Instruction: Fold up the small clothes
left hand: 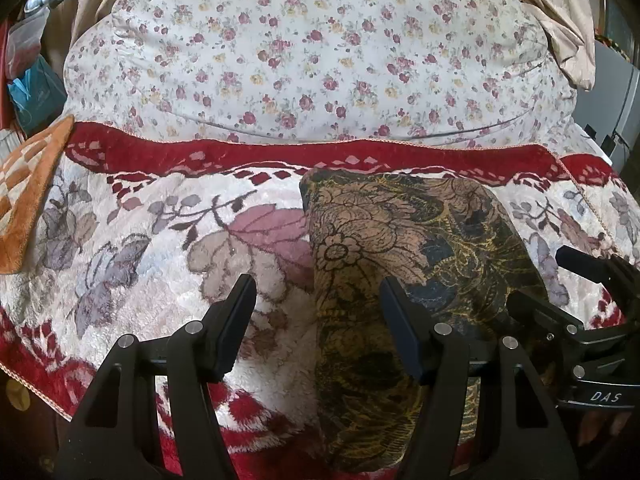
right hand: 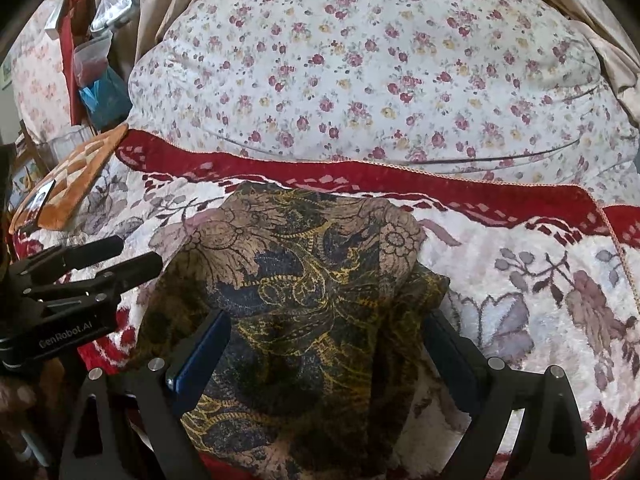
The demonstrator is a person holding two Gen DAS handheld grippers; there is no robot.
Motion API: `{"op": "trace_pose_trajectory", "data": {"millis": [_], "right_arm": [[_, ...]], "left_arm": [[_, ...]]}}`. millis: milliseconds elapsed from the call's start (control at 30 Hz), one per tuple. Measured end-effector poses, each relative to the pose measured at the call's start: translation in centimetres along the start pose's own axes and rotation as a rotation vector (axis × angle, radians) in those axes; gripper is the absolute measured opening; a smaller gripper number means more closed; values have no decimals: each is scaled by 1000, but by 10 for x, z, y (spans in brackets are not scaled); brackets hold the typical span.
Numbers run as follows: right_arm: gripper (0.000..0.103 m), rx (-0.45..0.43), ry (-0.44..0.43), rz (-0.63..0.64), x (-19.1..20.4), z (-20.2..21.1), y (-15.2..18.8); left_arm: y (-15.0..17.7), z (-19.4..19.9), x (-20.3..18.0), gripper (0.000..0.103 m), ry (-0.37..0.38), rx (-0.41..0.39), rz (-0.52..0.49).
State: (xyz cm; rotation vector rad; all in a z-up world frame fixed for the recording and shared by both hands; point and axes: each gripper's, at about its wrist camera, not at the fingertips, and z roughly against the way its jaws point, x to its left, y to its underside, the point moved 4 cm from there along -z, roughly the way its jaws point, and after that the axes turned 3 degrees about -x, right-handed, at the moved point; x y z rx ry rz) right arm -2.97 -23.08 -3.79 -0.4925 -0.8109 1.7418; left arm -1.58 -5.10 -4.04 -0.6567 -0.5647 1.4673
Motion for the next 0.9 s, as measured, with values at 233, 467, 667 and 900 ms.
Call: {"op": "trace_pose_trajectory", "data": {"millis": [233,467,667,900], "right_arm": [[95,16,5,8,5,-4,2],[95,25,1,6,6,-8,2],[95,39,4,12,8,-12,2],[95,57,7,9,7,-18,3]], "left_arm": [[0,-2,1,64,0,2,-1],[1,-3,1,64,-1,2,0],[1,-4,2,64,3,2,4],[0,-12,3,64,20,4,0]]}}
